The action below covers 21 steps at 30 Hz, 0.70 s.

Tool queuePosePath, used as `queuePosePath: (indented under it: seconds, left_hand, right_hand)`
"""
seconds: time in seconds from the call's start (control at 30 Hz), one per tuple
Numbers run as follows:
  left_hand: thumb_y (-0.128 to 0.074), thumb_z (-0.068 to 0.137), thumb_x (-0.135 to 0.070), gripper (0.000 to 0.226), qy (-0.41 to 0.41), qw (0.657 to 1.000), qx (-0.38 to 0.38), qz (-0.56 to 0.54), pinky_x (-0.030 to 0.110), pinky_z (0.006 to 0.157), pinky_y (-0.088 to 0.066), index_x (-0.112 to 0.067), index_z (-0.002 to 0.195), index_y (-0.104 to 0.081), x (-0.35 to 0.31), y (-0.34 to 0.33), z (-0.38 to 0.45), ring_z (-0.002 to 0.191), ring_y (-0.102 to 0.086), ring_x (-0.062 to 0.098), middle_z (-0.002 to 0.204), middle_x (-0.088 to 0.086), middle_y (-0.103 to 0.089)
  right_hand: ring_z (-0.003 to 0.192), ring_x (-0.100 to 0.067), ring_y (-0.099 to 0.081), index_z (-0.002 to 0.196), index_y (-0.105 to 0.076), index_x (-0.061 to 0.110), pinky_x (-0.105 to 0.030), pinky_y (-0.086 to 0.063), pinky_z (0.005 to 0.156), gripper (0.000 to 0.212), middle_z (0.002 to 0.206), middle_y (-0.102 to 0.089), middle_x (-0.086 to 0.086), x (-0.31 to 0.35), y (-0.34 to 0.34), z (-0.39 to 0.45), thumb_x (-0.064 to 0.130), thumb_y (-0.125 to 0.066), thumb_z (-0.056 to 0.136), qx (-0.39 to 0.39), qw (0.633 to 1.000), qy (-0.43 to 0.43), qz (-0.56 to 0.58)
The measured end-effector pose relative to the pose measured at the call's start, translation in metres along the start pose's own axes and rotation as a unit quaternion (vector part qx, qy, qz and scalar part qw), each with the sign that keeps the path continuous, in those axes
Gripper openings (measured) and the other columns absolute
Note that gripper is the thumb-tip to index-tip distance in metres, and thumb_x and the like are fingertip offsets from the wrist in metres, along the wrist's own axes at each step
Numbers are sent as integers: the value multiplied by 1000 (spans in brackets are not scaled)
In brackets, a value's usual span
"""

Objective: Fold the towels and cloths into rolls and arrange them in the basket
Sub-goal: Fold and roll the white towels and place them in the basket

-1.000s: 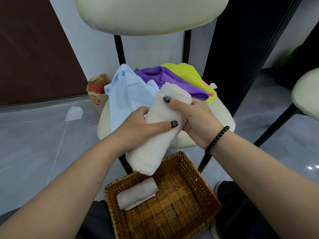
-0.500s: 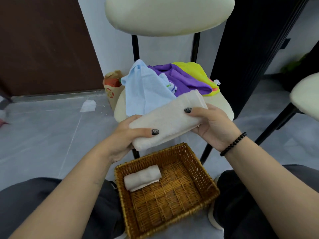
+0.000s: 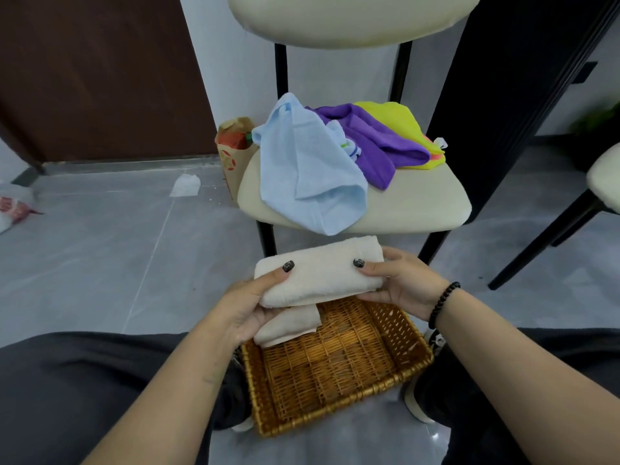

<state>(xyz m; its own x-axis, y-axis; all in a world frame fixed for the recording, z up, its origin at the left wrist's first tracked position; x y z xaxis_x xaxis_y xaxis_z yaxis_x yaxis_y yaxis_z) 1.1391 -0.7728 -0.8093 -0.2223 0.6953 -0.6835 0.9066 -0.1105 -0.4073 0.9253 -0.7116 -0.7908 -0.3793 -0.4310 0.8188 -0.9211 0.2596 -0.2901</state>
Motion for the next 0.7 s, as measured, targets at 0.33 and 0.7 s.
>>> queuePosePath:
  seconds: [0.33,0.7]
  left_hand:
    - [-78,75,-7,52,81,979,-142,-124,36,82,-56,0,121,-53,81,42,58,97,-62,25,112,16,-63]
    - [-73,83,-8,43,141,939,-246,-194,33,89,-48,-3,122,-55,155,86,105,104,-60,24,120,13,-62]
  right_hand:
    - [101,-26,-65,121,-56,4,-37,-59,76,45,112,-65,-12,-81,24,59,2,-73,79,-106,985,-135,-18]
    - [102,-27,-59,132,-49,3,-40,-53,87,54,126,-59,-14,-169,32,122,-3,-69,82,-155,960,-230,-23]
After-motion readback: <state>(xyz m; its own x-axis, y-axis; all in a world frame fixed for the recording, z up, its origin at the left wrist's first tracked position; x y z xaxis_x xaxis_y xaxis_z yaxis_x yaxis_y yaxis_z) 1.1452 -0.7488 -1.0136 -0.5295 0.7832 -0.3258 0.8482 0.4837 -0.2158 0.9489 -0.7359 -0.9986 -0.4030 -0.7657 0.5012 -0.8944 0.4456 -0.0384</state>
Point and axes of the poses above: each hand's wrist, its own z-axis towards the middle knuckle, its own y-axis out of the back of the hand, x = y × z, the point moved 7 cm from there along z, towards the middle knuckle
